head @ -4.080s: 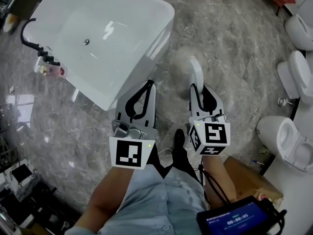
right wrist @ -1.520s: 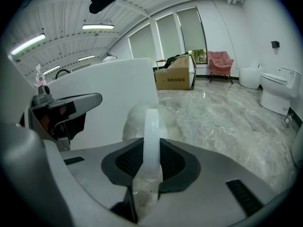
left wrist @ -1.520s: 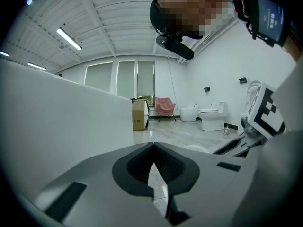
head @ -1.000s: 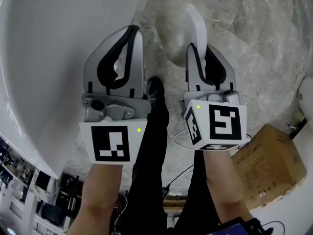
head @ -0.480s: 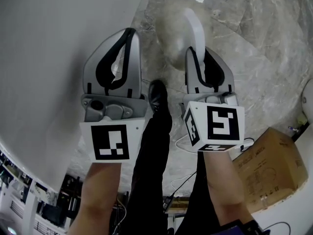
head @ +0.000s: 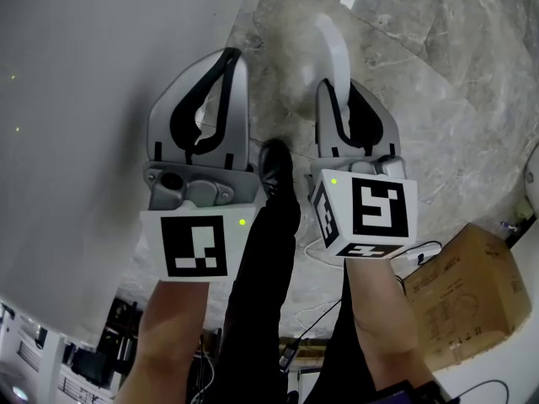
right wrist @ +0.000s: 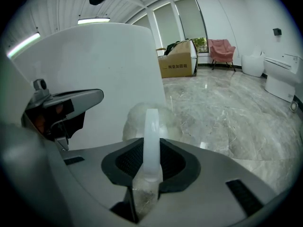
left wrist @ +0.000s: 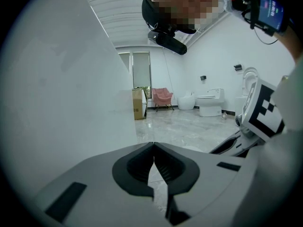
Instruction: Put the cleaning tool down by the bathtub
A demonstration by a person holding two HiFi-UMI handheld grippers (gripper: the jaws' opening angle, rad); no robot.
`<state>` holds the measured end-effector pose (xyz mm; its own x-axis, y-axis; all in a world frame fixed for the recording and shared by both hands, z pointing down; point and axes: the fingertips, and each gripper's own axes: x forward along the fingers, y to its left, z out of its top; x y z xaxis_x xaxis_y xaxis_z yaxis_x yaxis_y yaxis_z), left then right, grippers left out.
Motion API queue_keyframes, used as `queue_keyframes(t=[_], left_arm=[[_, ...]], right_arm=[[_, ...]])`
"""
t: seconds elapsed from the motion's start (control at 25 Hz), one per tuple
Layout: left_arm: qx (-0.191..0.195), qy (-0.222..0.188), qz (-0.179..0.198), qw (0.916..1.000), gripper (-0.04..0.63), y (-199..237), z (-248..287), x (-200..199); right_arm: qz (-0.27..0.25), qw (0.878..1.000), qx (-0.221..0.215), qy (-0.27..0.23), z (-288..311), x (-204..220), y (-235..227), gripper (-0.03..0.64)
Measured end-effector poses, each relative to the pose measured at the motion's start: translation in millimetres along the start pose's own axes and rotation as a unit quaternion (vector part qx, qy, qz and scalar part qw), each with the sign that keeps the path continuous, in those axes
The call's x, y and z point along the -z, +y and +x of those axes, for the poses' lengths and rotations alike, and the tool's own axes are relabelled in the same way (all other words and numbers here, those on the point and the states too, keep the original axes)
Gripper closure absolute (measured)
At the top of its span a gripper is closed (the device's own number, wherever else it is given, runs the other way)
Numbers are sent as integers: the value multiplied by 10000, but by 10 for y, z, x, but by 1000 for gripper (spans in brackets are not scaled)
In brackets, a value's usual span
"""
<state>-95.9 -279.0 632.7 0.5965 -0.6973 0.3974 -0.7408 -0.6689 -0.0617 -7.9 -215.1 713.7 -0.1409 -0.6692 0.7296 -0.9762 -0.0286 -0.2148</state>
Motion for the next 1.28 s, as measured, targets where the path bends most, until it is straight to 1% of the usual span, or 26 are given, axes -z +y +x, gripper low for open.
queue_keyframes(t=[0.28,0.56,0.88,1.0,1.28], left_arm=[[-34,85,-12,10000,580,38,44,234],[-29,77,-20,10000,580,69,46,306],[7,123,-57,9999,580,88,72,492],[-2,169,-79,9998,580,129,61,536],[9,138,-100,9999,580,188,68,593]], right_arm=[[-15,10000,-7,84,159,159,7,520],[-35,9998,-8,214,300,313,32,520],[-86,9991,-21,421,460,527,74,520],[-68,9989,3,465,499,559,96,520],[-35,9987,-8,506,632,626,167,518]])
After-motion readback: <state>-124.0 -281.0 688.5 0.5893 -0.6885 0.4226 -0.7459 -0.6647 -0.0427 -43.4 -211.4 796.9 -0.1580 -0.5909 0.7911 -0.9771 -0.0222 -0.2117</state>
